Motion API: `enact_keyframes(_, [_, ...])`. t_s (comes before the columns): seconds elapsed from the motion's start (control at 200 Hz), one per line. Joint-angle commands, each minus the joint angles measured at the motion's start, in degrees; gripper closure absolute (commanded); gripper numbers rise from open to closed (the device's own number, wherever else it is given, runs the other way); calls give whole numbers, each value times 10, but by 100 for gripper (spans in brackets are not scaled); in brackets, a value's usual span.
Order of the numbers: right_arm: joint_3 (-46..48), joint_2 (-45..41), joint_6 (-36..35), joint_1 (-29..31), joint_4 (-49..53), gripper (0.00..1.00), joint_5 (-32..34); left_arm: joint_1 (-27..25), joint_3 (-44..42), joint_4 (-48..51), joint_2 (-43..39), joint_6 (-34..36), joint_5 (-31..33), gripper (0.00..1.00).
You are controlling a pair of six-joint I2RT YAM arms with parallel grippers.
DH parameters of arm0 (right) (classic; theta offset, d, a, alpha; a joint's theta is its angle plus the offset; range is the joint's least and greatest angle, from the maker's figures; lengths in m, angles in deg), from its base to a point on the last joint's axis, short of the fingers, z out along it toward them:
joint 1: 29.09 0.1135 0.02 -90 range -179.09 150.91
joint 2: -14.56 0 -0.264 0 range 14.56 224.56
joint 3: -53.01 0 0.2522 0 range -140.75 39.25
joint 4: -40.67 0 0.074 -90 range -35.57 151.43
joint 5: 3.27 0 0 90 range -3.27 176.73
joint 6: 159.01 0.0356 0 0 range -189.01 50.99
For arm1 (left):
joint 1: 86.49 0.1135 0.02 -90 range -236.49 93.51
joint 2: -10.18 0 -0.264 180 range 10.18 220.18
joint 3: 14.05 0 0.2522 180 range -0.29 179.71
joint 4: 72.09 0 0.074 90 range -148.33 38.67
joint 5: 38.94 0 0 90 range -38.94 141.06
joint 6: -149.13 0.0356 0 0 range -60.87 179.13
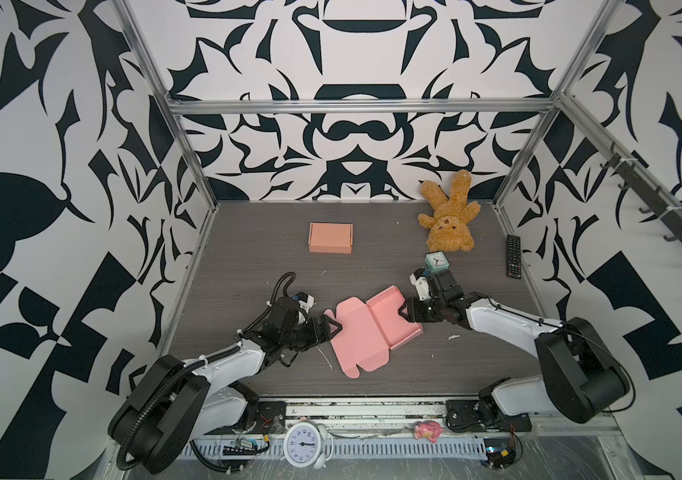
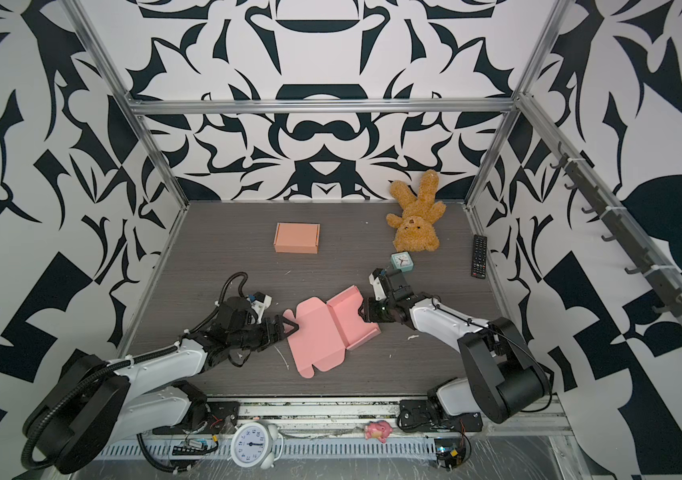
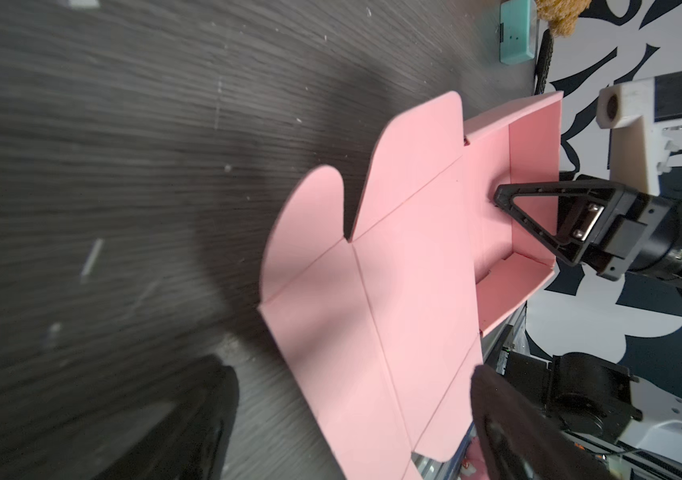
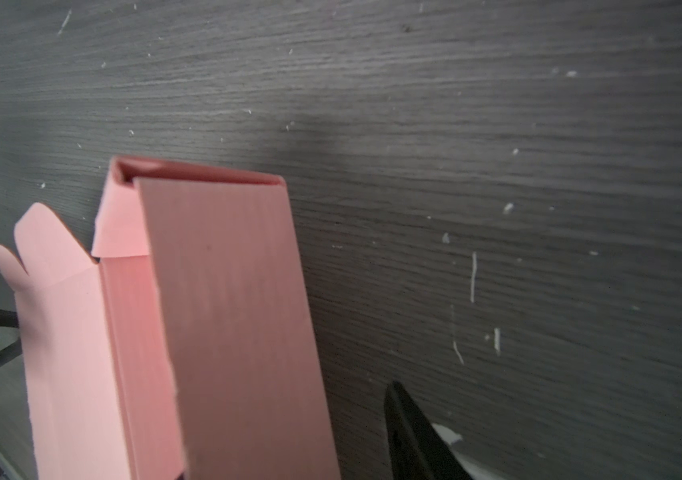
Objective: Fold the paper box
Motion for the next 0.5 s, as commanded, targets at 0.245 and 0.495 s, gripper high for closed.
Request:
enact_keyframes(0.245, [-7, 4, -8, -1, -4, 49, 8, -37, -3, -110, 36, -40, -12, 23])
enact_keyframes(0.495, [-3, -5, -6, -1, -4, 49, 6, -41, -10, -132, 38, -58, -3, 37])
